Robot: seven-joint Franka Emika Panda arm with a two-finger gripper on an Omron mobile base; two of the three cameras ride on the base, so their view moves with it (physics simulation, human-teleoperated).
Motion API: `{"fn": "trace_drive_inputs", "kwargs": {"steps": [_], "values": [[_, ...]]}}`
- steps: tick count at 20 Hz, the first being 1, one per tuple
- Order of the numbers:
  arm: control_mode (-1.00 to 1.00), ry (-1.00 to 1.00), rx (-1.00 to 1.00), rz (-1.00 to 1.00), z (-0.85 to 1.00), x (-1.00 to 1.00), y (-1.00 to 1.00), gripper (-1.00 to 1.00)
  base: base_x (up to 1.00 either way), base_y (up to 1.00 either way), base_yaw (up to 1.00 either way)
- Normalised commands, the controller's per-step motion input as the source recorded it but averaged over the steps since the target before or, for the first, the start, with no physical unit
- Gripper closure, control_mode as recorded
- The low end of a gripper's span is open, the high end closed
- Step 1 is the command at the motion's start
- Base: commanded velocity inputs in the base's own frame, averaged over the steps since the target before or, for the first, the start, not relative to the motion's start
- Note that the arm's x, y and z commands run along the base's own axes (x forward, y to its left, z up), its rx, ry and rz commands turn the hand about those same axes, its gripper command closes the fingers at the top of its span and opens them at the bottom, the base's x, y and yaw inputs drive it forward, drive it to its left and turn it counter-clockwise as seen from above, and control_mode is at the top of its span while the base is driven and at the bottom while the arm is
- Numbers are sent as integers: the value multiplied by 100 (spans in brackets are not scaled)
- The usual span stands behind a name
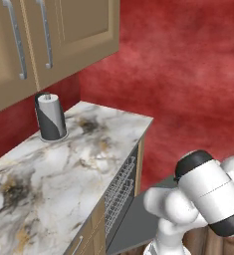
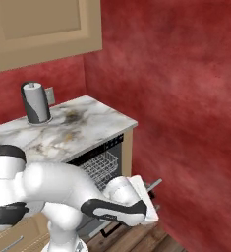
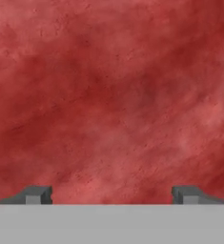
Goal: Open the dishwasher door and pull out the top rack.
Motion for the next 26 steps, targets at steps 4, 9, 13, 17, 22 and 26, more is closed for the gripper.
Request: {"fn": "trace_drive_inputs", "kwargs": {"steps": [4,9,13,17,22,26], "values": [[-100,2,-54,-5,100,15,0,-100,0,0,0],[-100,0,-73,-2,85,13,0,-100,0,0,0],[-100,0,-81,0,58,0,1,-100,0,0,0],[-100,-8,-98,0,44,0,0,-100,0,0,0],[-100,-12,-100,0,30,0,1,-100,0,0,0],[-100,-13,-100,0,3,0,26,-100,0,0,0]]}}
